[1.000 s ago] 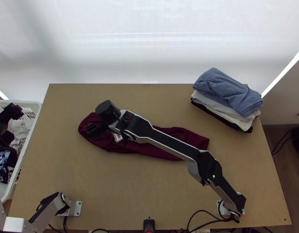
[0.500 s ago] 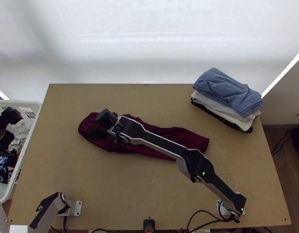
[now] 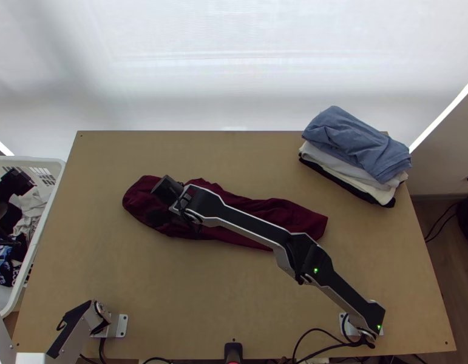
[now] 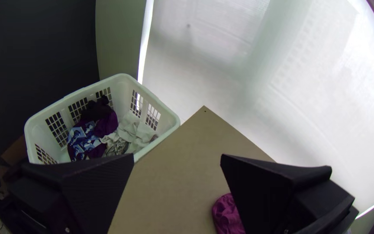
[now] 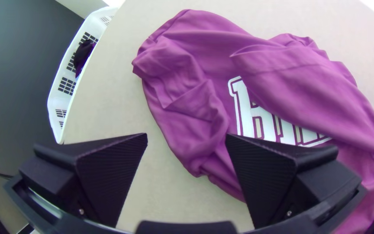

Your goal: Fold the t-shirt

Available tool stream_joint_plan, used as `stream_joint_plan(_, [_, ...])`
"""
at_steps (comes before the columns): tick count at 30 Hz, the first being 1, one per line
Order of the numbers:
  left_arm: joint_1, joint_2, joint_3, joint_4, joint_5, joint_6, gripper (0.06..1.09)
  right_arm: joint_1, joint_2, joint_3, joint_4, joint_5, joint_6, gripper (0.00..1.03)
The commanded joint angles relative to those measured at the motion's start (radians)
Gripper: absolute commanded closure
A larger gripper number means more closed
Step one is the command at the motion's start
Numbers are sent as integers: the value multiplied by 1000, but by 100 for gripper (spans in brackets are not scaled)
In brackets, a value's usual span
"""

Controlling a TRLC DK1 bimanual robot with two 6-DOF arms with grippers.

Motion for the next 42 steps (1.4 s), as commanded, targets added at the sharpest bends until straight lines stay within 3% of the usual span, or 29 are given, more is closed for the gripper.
stream_joint_plan(1, [7, -16, -11, -10, 7, 1, 11, 5, 42, 14, 0, -5, -23, 20])
stream_joint_plan(4, [7, -15, -13, -10, 7, 1, 11, 5, 56, 15, -5, -5, -34, 24])
stream_joint_plan(8, [7, -9, -11, -7, 6, 2, 11, 1, 77, 17, 5, -5, -29, 51])
stream_joint_plan(12, [9, -4, -11, -3, 6, 5, 11, 1, 90, 20, 18, -5, -38, 51])
stream_joint_plan(14, [9, 0, -11, -1, 6, 5, 11, 2, 91, 20, 29, -5, -40, 73])
stream_joint_plan(16, [9, 5, -10, 2, 7, 5, 11, 2, 90, 24, 34, 13, -40, 75])
stream_joint_plan(19, [9, 10, -10, 2, 7, 5, 11, 2, 68, 15, 26, 38, -72, 98])
stream_joint_plan(20, [7, 13, -11, 2, 7, 4, 11, -1, 57, 15, 14, 70, -63, 100])
stream_joint_plan(32, [-14, 28, -4, 16, 9, -21, 11, -35, -185, -105, -230, 78, -155, 100])
stream_joint_plan(37, [-26, 30, 1, 16, 9, -27, 11, -30, -351, -327, -216, 75, -276, 100])
stream_joint_plan(42, [-29, 31, 1, 16, 9, -28, 11, -30, -504, -579, -156, 66, -325, 100])
